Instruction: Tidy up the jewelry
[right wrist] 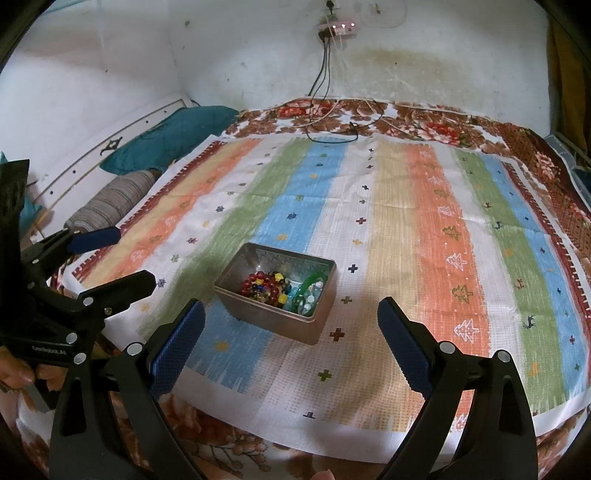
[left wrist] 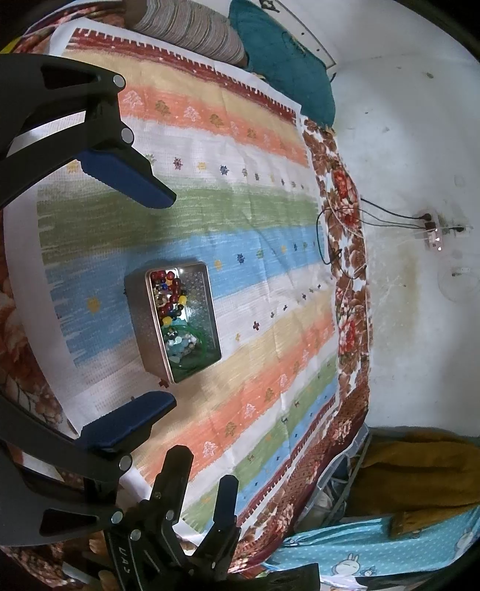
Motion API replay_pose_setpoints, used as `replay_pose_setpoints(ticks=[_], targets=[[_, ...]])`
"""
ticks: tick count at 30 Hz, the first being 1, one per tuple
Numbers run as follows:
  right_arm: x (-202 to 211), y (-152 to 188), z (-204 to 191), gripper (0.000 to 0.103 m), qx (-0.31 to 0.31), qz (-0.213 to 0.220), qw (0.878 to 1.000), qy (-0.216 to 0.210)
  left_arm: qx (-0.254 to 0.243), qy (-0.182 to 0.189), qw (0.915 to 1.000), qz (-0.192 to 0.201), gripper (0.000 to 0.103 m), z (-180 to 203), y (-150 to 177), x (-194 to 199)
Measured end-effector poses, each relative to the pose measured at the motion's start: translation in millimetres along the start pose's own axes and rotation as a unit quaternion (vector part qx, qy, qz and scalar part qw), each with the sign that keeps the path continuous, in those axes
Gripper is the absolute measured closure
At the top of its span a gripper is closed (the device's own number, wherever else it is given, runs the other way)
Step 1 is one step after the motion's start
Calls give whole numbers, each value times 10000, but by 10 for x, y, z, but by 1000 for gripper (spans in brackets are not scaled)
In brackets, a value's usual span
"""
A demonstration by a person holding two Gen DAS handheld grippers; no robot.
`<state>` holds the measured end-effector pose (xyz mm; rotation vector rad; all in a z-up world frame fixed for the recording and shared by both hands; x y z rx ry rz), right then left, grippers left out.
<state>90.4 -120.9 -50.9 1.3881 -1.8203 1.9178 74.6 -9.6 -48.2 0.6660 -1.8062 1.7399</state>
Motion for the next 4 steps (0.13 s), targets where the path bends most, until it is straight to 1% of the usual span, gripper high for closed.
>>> replay_pose_setpoints(ticks=[4], targets=[[0,4,-1,8,-4,-8,10000,0,-71,7,10000,-2,6,27,-7,7]])
Point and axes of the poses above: each gripper's, at about its wrist camera, not at the fingertips, and x roughly against the way its jaws point, z to its right, y to its underside, the point moved 9 cm from there along -x, roughly the way its jaws point, and after that the axes turned 3 degrees about -y, right-handed, at the moved point
